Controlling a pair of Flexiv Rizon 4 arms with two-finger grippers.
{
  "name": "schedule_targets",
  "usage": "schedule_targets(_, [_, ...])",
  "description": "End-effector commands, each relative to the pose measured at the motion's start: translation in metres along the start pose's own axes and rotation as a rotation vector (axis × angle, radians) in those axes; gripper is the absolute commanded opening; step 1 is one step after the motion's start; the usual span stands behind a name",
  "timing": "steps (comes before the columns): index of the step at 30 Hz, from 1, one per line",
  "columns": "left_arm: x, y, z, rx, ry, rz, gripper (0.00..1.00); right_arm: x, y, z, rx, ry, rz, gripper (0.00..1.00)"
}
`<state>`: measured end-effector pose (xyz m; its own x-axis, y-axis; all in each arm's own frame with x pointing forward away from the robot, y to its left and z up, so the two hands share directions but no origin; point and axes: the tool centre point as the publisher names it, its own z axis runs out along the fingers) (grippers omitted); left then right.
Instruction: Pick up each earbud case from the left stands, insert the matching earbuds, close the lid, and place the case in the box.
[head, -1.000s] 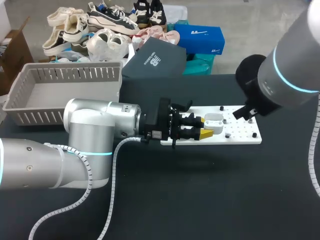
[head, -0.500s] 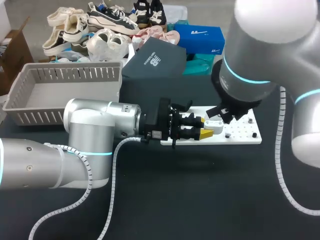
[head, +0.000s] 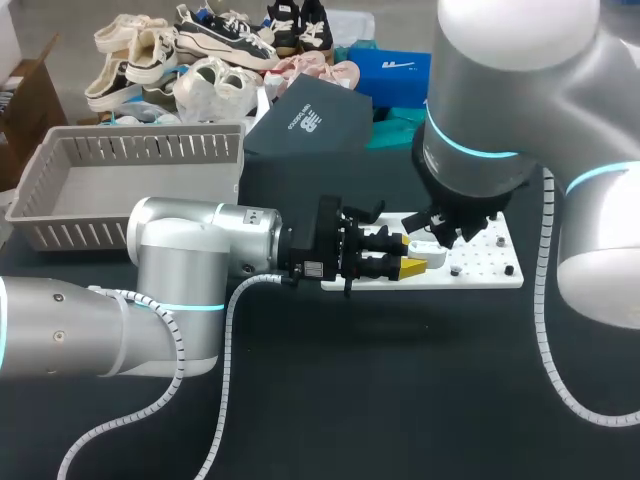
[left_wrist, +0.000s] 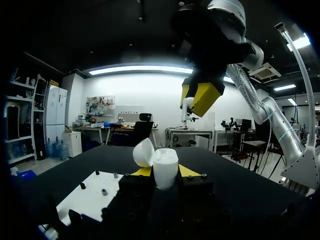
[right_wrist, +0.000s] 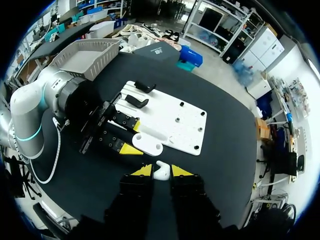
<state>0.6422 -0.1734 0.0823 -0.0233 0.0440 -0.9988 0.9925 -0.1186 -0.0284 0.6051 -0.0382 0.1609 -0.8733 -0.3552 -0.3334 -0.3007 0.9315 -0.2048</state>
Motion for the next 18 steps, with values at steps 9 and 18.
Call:
schedule_targets(9, [0.001, 0.001, 0.0, 0.002, -0.001, 0.0, 0.0, -0.009, -0.002, -0.012, 0.029, 0.119, 0.355, 0.0])
schedule_targets(18, [0.001, 0.001, 0.0, 0.002, -0.001, 0.0, 0.0, 0.004, 0.006, -0.012, 0.186, 0.143, 0.42, 0.0])
